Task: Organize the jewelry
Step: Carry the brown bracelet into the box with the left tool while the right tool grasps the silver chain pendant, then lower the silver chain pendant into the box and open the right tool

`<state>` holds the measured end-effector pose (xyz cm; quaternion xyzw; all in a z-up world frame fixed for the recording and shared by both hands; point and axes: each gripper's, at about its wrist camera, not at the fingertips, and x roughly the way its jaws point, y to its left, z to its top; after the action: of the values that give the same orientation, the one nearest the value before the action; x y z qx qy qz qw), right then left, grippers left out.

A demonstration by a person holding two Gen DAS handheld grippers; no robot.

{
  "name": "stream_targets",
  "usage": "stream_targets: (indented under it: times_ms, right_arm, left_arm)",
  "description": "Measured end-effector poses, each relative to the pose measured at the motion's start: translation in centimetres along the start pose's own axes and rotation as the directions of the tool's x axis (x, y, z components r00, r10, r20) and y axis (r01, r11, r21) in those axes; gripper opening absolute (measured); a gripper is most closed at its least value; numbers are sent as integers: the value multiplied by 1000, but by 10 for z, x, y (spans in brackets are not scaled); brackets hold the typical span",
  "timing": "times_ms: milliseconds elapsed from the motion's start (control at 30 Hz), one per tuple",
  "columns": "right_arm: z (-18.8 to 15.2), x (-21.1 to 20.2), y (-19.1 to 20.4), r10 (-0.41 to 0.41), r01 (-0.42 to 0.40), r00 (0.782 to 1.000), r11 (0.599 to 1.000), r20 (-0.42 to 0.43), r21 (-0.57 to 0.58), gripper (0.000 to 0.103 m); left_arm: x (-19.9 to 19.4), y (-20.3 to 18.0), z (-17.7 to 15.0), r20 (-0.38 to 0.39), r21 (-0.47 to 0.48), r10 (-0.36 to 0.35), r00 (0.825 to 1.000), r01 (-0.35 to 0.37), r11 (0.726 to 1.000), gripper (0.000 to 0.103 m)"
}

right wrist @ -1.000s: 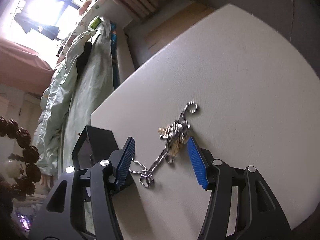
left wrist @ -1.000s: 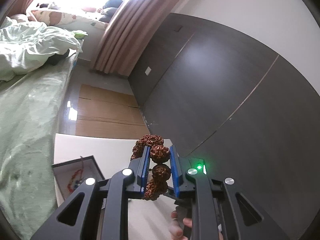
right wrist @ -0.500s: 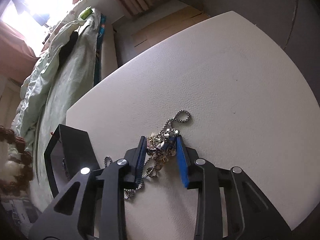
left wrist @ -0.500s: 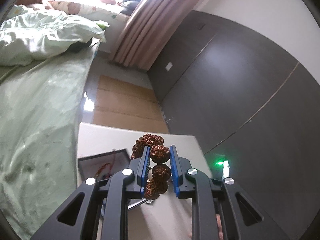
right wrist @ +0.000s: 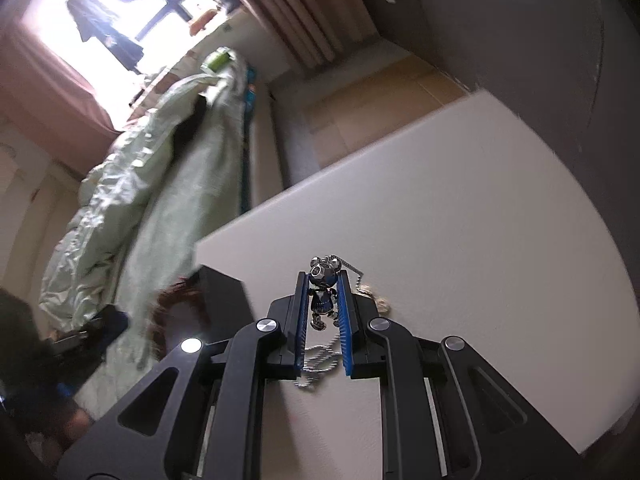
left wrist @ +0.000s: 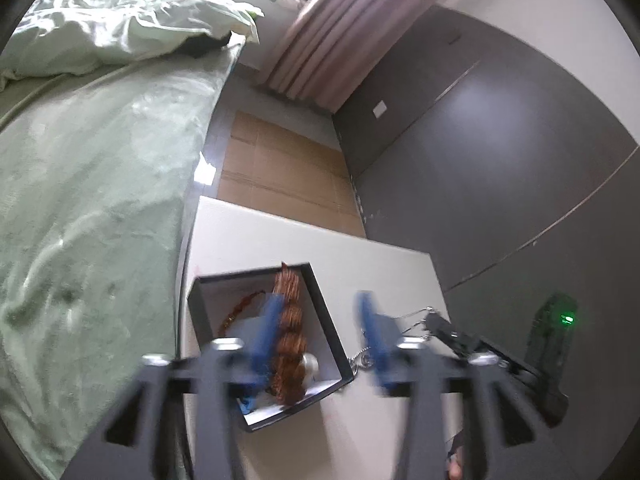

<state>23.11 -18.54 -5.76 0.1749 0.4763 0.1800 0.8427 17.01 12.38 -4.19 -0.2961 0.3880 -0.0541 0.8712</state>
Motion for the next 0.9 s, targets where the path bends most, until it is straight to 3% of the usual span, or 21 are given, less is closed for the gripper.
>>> stream_targets:
  times_ms: [267, 433, 900]
  right_arm:
    - [13, -58, 50, 60, -46, 992, 990, 112, -130, 15]
    - [25, -101, 97, 103, -59, 978, 971, 180, -231, 15]
    - [37, -172, 196, 153, -30, 944, 921, 291, -388, 15]
  left_arm:
    - [-26, 6, 3, 52, 21, 26, 998, -27, 999, 74]
    - [-37, 8, 2, 78, 43, 49, 996, -52, 998, 90]
    - [-65, 28, 5, 115, 1, 54, 992, -55, 998, 94]
